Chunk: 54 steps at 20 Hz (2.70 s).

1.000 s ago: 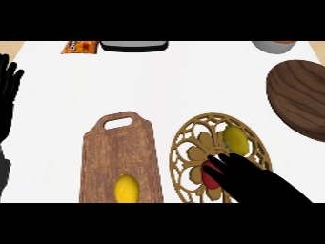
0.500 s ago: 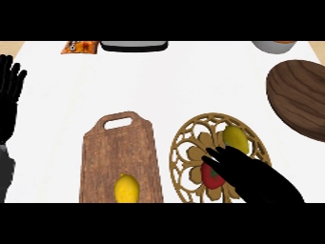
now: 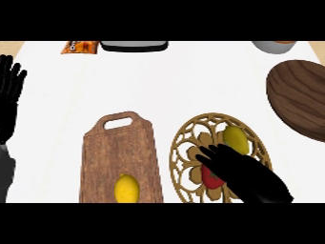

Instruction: Pick the tomato from the placemat and place it in the bowl

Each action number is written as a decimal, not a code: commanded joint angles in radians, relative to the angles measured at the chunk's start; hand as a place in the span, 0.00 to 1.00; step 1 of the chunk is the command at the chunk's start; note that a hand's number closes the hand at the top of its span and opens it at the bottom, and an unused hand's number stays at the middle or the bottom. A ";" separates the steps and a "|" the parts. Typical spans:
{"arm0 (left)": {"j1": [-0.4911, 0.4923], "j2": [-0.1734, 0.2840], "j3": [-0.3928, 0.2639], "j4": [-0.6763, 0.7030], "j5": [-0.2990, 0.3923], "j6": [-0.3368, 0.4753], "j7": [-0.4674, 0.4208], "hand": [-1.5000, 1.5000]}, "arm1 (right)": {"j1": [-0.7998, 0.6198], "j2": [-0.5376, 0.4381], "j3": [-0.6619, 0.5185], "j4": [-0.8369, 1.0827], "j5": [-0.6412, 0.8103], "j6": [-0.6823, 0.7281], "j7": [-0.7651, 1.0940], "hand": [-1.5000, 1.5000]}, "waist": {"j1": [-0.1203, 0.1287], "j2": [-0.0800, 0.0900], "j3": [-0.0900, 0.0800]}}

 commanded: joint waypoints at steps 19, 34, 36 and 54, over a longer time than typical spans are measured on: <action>-0.061 0.006 0.039 0.057 -0.015 -0.041 0.015 0.50 | -0.053 0.178 -0.097 0.284 0.179 0.013 -0.083 0.00 | -0.002 0.001 0.000; 0.015 0.001 0.065 -0.006 -0.021 -0.030 -0.005 0.50 | 0.074 -0.062 -0.371 0.385 0.176 -0.238 -0.345 1.00 | -0.038 -0.002 0.002; 0.019 0.002 0.080 -0.005 -0.020 -0.013 0.005 0.50 | 0.093 -0.140 -0.519 0.478 0.152 -0.245 -0.307 1.00 | -0.082 0.003 0.006; 0.017 0.008 0.068 -0.040 0.010 -0.053 0.032 0.50 | 0.075 -0.683 -1.196 1.221 -0.152 -0.341 -0.842 1.00 | -0.011 0.002 0.010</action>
